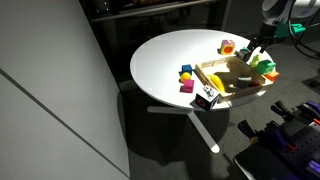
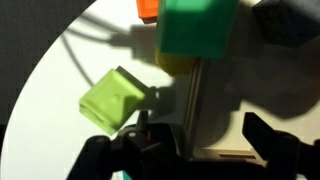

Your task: Remove the yellow block from the box and put it on the table

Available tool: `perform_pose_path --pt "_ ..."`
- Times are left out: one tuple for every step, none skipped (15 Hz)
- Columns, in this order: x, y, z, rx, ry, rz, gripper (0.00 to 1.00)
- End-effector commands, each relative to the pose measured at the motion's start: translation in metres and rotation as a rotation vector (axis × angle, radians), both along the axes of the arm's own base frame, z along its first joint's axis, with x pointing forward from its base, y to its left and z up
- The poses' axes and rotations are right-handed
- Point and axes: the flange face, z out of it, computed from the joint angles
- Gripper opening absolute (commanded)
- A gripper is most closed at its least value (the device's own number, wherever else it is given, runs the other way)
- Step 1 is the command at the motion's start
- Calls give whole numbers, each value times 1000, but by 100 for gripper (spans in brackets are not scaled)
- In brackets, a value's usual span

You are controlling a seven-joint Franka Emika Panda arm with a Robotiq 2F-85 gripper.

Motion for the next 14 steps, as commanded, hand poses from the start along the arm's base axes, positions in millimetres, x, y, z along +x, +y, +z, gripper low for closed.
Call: perform_pose_path --pt "3 11 5 24 -5 30 100" --pt "3 16 6 31 -2 48 100" --pt "4 23 6 38 1 72 100" --pt "4 30 6 51 7 101 100" --pt "4 37 7 65 15 132 100" --pt "4 44 7 78 24 161 100" --pt "2 52 8 95 38 194 100" --pt "0 59 9 111 54 221 100" --pt "-2 65 11 122 68 243 100" --pt "-6 71 13 132 90 263 100" --pt "-10 76 14 142 111 276 100" --pt "-14 81 16 152 132 285 100" --pt "-20 87 19 162 159 290 100" --pt "-25 92 22 169 182 294 100"
